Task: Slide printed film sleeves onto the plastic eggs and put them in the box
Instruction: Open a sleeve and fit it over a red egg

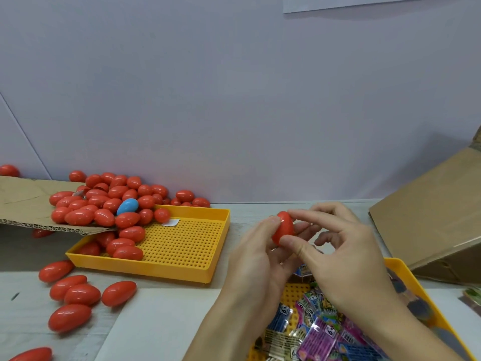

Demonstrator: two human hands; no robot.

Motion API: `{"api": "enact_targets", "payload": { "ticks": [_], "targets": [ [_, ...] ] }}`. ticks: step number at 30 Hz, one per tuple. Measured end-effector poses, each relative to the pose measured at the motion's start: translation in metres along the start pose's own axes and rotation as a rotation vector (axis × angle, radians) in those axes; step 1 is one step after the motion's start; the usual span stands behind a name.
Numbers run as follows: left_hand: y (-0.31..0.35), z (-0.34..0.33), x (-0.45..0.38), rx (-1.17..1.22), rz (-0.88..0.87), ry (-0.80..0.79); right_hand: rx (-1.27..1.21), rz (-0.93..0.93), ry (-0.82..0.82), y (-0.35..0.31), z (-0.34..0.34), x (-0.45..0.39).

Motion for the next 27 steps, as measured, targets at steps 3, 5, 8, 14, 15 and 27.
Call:
{"api": "enact_targets", "payload": {
  "ticks": [3, 5, 8, 14, 15, 27],
  "targets": [
    [-0.005, -0.002, -0.001, -0.023, 0.057, -0.034, 0.055, 0.077, 0.003, -0.007, 0.000, 0.001],
    [-0.006, -0.004, -0.001, -0.005, 0.078, -0.047, 0.070, 0.098, 0.001, -0.009, -0.001, 0.002],
    [-0.007, -0.005, -0.001, 0.013, 0.094, -0.065, 0.093, 0.114, 0.004, -0.010, -0.001, 0.002],
    [-0.006, -0.001, -0.002, -0.011, 0.089, -0.058, 0.109, 0.115, 0.014, -0.003, 0.000, 0.003],
    [-0.006, 0.000, -0.002, -0.036, 0.081, -0.052, 0.112, 0.112, 0.011, -0.002, 0.001, 0.003],
    [0.003, 0.010, -0.003, -0.221, -0.128, -0.004, 0.061, 0.095, -0.079, 0.003, -0.005, 0.002]
  ]
}}
Point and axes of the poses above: each hand's wrist, its own x-axis away from the middle knuckle, its own z-axis out of the back of the hand, y = z × x, the point moved 6 cm from there along -x, towards the middle knuckle, and after that the axes turned 2 degrees about -z, right-handed, at the moved point
